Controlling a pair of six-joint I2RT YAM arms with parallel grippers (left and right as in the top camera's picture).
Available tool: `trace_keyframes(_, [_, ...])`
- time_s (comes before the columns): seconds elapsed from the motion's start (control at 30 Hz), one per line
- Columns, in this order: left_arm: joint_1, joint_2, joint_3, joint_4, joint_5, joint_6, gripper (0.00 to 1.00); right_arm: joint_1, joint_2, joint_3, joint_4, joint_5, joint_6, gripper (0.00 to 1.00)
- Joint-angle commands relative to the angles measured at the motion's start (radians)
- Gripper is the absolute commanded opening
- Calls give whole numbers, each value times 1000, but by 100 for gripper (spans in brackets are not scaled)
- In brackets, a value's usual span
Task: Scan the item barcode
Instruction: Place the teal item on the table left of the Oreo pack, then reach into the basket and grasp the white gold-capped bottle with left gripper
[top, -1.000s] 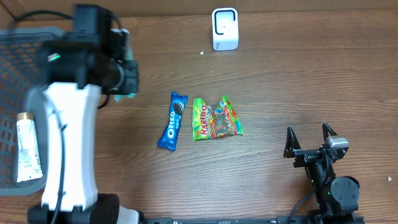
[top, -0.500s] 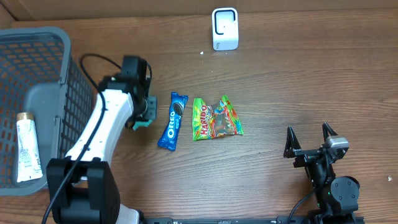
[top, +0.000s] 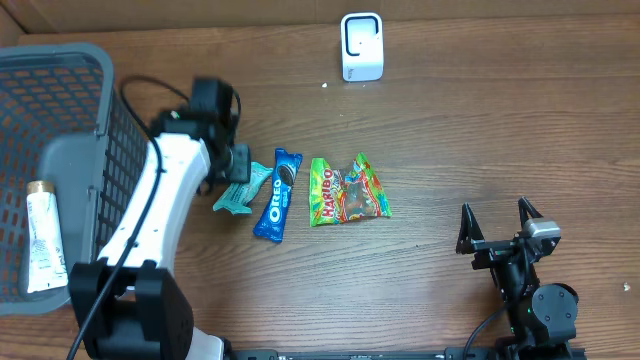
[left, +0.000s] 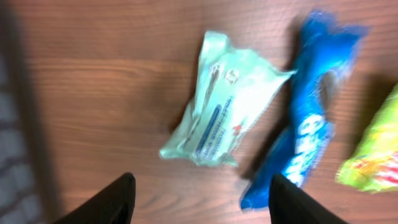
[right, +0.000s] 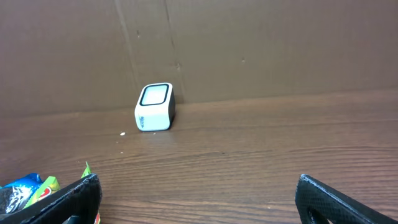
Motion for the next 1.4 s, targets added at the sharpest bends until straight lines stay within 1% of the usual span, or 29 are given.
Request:
trace_keyframes(0.0, [0,-27,387,-157,-6,-33,60,4,-11,-11,7,-6,0,100])
trace_keyframes(0.07, [11,-27,563,-229,-8,-42,62,4,-11,-11,7,-6,0,100])
trace_keyframes(0.1, [21,-27,638,-252,-8,-48,68,4,-11,-11,7,-6,0,100])
trace_keyframes(0.17, [51,-27,772,-288,-5,-53,72,4,-11,-11,7,-6,0,100])
trace_keyframes(0.23, [103,-27,869,-322,-5,-73,72,4,-11,-11,7,-6,0,100])
trace_keyframes(0.33, [223,-27,950,-395,-3,-112,71,4,-11,-11,7,-6,0,100])
trace_keyframes(0.47, [430,-29,969,-483,19,-132,69,4,-11,-11,7,-6,0,100])
trace_keyframes(0.5, [507,-29,965,-498,45,-133,69,4,-11,-11,7,-6,0,100])
trace_keyframes(0.53, [539,-29,962,-500,61,-133,70,4,-11,-11,7,-6,0,100])
trace_keyframes(0.63, [707,-18,931,-468,189,-126,72,4,-11,-11,7,-6,0,100])
trace_keyframes(0.7, [783,-1,898,-430,239,-127,71,4,-11,-11,7,-6,0,100])
trace_keyframes(0.73, [811,10,873,-408,242,-131,71,4,-11,-11,7,-6,0,100])
trace_keyframes(0.77, [829,23,846,-390,240,-130,68,4,-11,-11,7,-6,0,100])
trace_keyframes(0.87, [851,55,761,-357,179,-130,62,4,-11,-11,7,-6,0,100])
trace_keyframes(0.9, [852,66,726,-342,148,-129,62,4,-11,-11,7,-6,0,100])
trace_keyframes(0.93, [852,74,689,-328,122,-114,61,4,-11,-11,7,-6,0,100])
trace_keyframes(1.0, [851,86,606,-290,88,-34,63,4,-11,-11,7,-6,0,100])
trace_keyframes(1.03, [851,87,579,-275,79,-18,62,4,-11,-11,7,-6,0,100])
trace_keyframes(1.13, [853,88,456,-191,37,54,64,4,-11,-11,7,-6,0,100])
trace_keyframes(1.2, [853,88,395,-134,-12,73,67,4,-11,-11,7,-6,0,100])
trace_keyframes(1.27, [851,88,334,-57,-47,112,73,4,-11,-11,7,-6,0,100])
trace_keyframes(1.37, [849,88,258,47,-55,188,76,4,-11,-11,7,-6,0,100])
